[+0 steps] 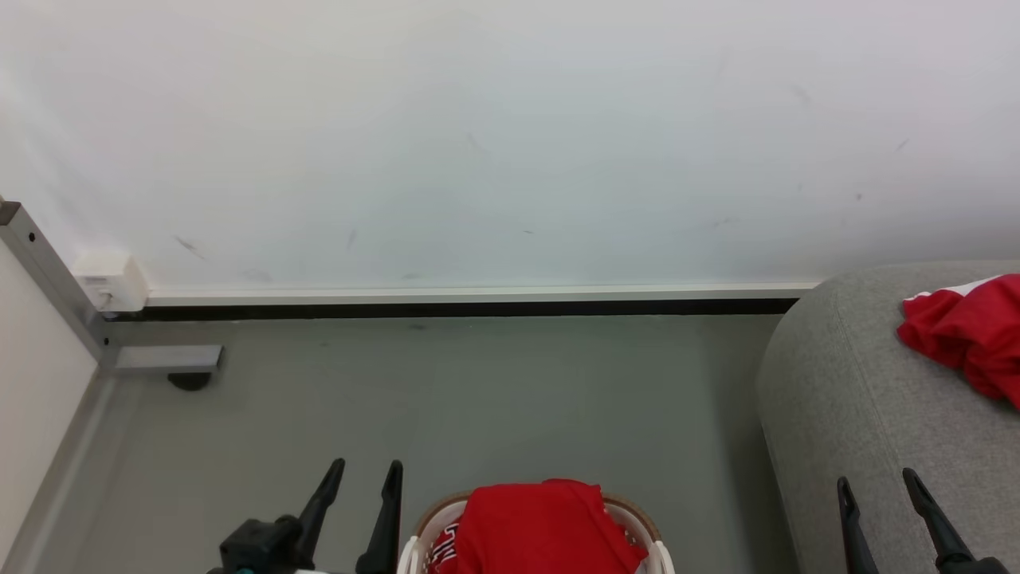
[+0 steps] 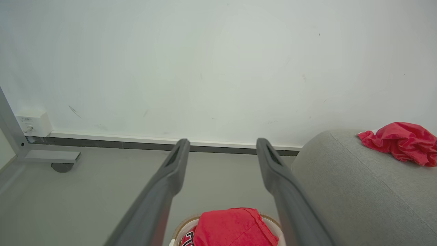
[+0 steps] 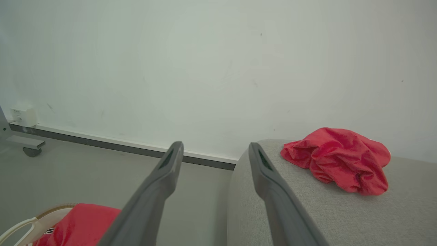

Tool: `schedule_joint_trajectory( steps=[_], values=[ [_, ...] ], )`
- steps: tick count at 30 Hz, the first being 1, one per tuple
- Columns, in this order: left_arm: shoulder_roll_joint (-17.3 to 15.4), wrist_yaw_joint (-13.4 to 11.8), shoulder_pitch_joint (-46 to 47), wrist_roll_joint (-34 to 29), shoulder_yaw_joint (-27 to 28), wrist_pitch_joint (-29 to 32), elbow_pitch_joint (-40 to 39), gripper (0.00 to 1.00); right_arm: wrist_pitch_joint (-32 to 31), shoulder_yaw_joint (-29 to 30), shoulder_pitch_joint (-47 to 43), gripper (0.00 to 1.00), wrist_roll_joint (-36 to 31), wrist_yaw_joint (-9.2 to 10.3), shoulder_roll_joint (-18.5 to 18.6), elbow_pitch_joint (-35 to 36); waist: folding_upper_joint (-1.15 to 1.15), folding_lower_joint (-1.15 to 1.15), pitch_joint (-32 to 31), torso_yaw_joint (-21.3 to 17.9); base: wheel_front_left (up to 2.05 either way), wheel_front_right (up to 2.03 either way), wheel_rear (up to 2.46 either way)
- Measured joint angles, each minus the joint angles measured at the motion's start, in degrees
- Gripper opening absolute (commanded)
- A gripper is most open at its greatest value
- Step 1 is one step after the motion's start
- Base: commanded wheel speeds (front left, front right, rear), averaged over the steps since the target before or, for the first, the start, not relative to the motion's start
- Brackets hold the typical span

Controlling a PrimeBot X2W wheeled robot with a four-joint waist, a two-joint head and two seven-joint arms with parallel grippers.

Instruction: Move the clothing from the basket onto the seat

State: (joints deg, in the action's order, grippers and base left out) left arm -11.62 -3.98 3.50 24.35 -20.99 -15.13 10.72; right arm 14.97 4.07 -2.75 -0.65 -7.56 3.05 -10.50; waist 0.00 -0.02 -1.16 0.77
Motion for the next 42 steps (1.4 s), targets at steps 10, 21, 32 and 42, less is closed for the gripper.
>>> schedule_joint_trajectory(
  steps=[10,21,32,42],
  values=[
    [3.1,3.3,-1.8,-4.1,3.7,0.0,0.3,1.0,0.0,-1.2,-0.9,1.0,2.3,0.0,-0.2,-0.7,0.0,0.02,-0.7,0.1,0.0,0.0,0.0],
    [5.0,6.0,-2.1,-7.0,6.2,0.0,1.4,1.0,0.0,-1.9,-0.8,1.0,2.9,0.0,-0.3,-1.0,0.0,0.02,-0.2,-1.0,0.0,0.0,0.0],
    [5.4,7.5,1.5,-9.7,4.7,0.5,4.5,1.0,0.0,-3.1,0.7,1.0,3.8,0.0,-0.3,-0.8,0.0,0.02,1.6,-2.9,0.0,0.0,0.0],
    [6.1,8.2,12.6,-13.8,-1.3,8.0,12.8,1.0,0.0,-3.8,5.4,1.0,5.2,0.0,-0.3,1.7,0.0,0.03,8.8,-5.4,0.0,0.0,0.0]
  ],
)
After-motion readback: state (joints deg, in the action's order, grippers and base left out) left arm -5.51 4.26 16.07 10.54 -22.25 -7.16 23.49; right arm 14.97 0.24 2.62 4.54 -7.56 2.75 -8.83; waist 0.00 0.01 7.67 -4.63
